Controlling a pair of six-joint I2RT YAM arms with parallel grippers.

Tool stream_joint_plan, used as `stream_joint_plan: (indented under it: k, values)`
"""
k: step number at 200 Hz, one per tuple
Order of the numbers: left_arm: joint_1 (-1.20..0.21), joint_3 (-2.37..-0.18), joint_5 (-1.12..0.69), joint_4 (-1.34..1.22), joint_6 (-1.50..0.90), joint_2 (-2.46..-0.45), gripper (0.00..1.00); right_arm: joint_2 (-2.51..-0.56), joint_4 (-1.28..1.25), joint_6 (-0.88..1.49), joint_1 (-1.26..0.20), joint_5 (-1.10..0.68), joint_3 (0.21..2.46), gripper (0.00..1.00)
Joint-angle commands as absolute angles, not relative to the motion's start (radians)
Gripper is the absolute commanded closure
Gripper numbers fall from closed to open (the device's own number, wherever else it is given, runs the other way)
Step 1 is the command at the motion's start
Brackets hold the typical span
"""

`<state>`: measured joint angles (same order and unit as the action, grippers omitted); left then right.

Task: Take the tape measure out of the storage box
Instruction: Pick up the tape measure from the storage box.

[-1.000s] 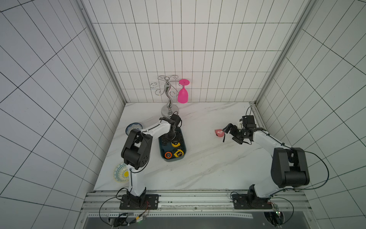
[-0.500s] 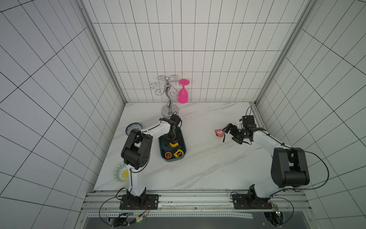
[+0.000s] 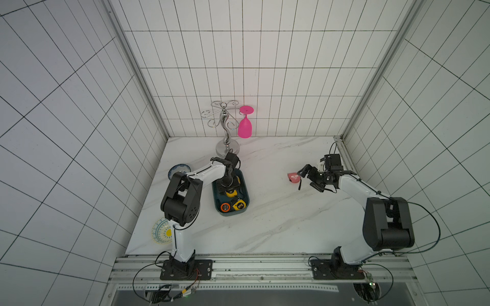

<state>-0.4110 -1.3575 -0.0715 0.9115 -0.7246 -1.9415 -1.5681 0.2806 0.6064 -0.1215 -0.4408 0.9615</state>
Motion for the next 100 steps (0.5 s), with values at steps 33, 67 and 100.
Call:
stream_joint_plan:
  k: [33, 67, 100]
  values:
    - [-0.41, -1.33, -0.075, 0.884, -0.718, -1.928, 0.86, -1.562, 0.27, 0.612, -0.107, -0.458, 0.939, 0.01]
    - [-0.411, -1.312, -0.089, 0.896, -0.734, -1.845, 1.0, -1.549, 0.261, 0.609, -0.115, -0.487, 0.927, 0.01]
    - [-0.421, -1.311, -0.097, 0.918, -0.758, -1.73, 1.0, -1.524, 0.249, 0.585, -0.16, -0.519, 0.915, 0.01]
